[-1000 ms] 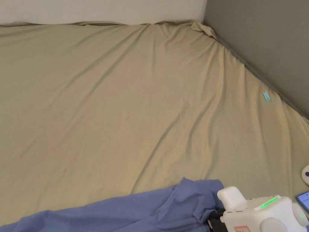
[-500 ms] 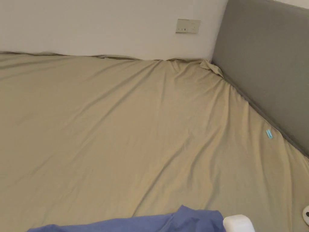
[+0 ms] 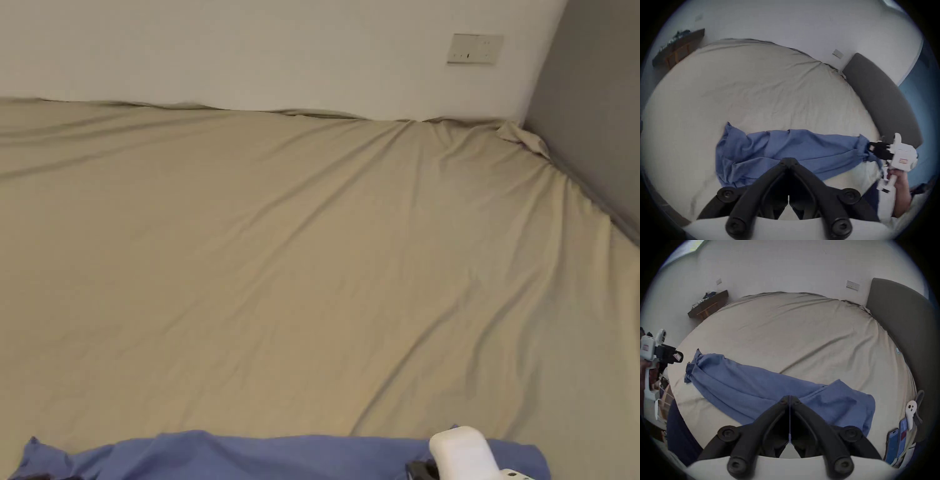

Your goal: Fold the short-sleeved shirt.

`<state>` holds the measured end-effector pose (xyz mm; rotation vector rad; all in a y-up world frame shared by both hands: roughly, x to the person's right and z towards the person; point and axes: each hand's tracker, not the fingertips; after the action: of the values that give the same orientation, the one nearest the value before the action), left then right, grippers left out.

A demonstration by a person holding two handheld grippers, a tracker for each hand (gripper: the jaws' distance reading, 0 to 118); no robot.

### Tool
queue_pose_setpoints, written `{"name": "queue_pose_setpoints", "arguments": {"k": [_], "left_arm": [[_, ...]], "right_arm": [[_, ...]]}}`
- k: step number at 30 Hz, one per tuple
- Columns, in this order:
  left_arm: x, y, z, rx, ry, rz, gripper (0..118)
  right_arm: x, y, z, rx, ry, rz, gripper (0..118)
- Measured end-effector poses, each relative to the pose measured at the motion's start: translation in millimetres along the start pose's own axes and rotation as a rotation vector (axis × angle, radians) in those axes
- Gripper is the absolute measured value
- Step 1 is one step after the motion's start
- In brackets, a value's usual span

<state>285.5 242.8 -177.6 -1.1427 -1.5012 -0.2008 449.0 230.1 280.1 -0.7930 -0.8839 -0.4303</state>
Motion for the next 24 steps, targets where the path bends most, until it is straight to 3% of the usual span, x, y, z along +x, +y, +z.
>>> {"name": "queue_pose_setpoints", "arguments": {"k": [3, 4, 5, 6, 7, 11, 14, 17, 19, 22, 24], "left_arm": [[-52.8, 5.5, 5.9, -0.009, -0.209, 0.117, 0], [-64.7, 4.9, 7.5, -0.020, -0.275, 0.173, 7], [-79.3, 4.7, 8.6, -0.020, -0.290, 0.212, 44], [-90.0, 4.6, 9.6, -0.008, -0.287, 0.225, 102], [-99.6, 4.3, 7.2, 0.001, -0.241, 0.201, 118], [-129.9, 3.6, 5.5, 0.016, -0.144, 0.226, 118], [-139.5, 5.8, -23.9, -0.037, -0.228, 0.291, 118], [-170.1, 2.2, -55.2, -0.096, -0.193, 0.262, 118], [-168.4, 8.8, -55.8, -0.010, -0.276, 0.189, 118], [-129.7, 0.9, -72.7, -0.110, -0.309, 0.285, 118], [-127.8, 3.8, -80.9, -0.100, -0.336, 0.259, 118]], "right_arm": [[15.5, -2.9, 4.1, 0.001, 0.029, -0.025, 3], [21.4, -4.0, 5.6, -0.001, 0.053, -0.052, 3], [26.8, -5.1, 7.1, -0.003, 0.062, -0.071, 3], [31.1, -6.1, 8.3, -0.003, 0.064, -0.083, 3], [35.9, -7.9, 10.4, -0.004, 0.060, -0.094, 3], [47.3, -8.3, 15.0, -0.022, 0.060, -0.156, 3], [54.8, -7.1, 18.0, -0.012, 0.102, -0.231, 3], [55.2, -3.1, 22.5, -0.001, 0.106, -0.246, 3], [55.5, -1.7, 23.8, 0.006, 0.109, -0.256, 3], [54.6, -0.4, 21.3, 0.002, 0.150, -0.289, 3], [54.1, 0.2, 18.8, -0.001, 0.163, -0.299, 3]]}}
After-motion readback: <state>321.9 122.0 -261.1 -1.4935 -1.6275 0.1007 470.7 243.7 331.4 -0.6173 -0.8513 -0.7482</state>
